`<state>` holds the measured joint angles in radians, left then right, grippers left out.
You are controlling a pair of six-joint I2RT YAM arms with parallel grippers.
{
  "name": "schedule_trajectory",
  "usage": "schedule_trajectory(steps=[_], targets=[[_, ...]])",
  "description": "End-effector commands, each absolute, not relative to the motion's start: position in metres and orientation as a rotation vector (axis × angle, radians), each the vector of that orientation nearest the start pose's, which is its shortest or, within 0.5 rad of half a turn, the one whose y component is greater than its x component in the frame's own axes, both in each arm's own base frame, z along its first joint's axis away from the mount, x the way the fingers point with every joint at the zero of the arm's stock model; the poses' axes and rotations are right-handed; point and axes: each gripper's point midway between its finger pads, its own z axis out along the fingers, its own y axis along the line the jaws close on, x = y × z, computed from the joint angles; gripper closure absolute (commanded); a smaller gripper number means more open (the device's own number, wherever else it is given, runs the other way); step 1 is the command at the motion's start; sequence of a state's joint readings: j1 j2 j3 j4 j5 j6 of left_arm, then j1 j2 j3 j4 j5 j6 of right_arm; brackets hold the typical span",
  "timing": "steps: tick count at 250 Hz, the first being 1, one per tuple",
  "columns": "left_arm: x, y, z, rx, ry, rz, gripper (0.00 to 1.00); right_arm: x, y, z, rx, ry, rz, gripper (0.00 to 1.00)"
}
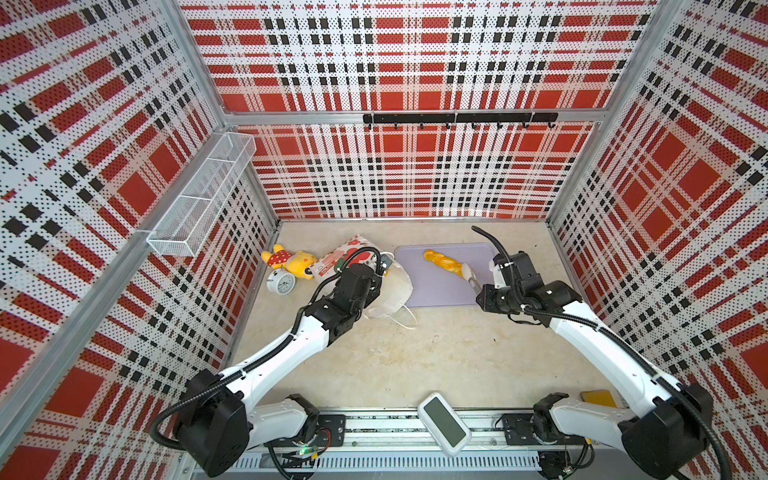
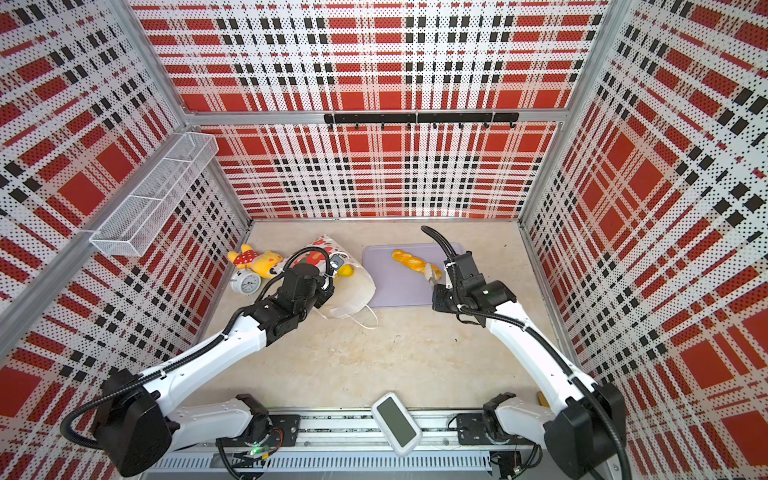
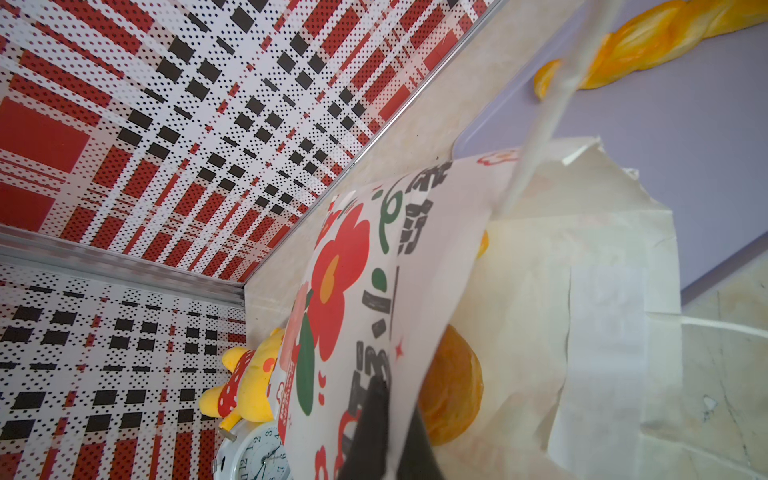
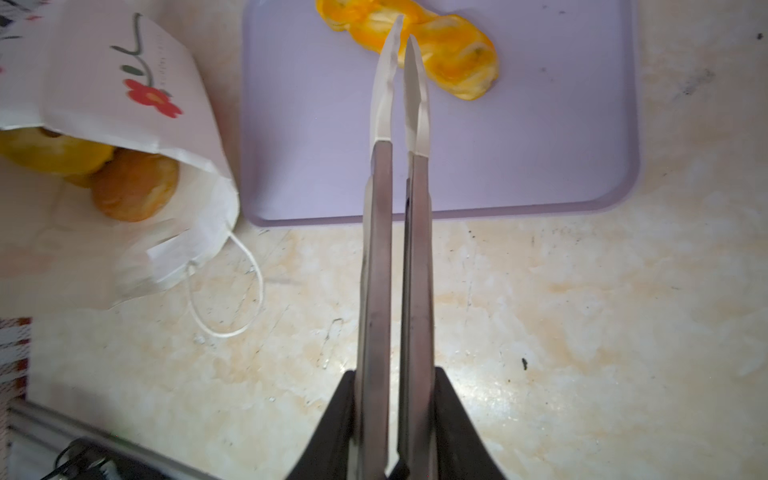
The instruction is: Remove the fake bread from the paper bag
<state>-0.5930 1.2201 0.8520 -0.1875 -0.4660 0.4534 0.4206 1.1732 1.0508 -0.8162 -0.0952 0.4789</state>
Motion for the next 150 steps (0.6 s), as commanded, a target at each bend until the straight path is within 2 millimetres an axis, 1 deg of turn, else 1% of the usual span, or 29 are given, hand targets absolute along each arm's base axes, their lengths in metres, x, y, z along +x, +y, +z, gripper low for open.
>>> schedule_trajectory(steps=[1, 51, 74, 89, 106, 121, 150], targets=[[0.349, -0.144, 0.216, 0.770, 1.914, 0.400, 1.00, 0.263, 0.163, 0.220, -0.044, 2.520, 0.670, 0.72], [0.346, -0.143, 0.219, 0.756, 1.916, 0.389, 1.00, 0.221, 0.198, 0.246, -0.142, 2.496, 0.929, 0.73], [0.346, -0.142, 0.219, 0.754, 1.918, 0.391, 1.00, 0.202, 0.216, 0.253, -0.192, 2.484, 1.028, 0.73], [0.346, -0.142, 0.218, 0.756, 1.918, 0.391, 1.00, 0.191, 0.231, 0.253, -0.234, 2.482, 1.088, 0.73], [0.346, -0.142, 0.218, 0.753, 1.921, 0.386, 1.00, 0.184, 0.248, 0.253, -0.275, 2.478, 1.132, 0.72], [0.346, -0.143, 0.218, 0.752, 1.918, 0.382, 1.00, 0.181, 0.262, 0.250, -0.305, 2.484, 1.150, 0.72], [0.347, -0.143, 0.218, 0.750, 1.918, 0.381, 1.00, 0.189, 0.282, 0.244, -0.298, 2.474, 1.203, 0.73]])
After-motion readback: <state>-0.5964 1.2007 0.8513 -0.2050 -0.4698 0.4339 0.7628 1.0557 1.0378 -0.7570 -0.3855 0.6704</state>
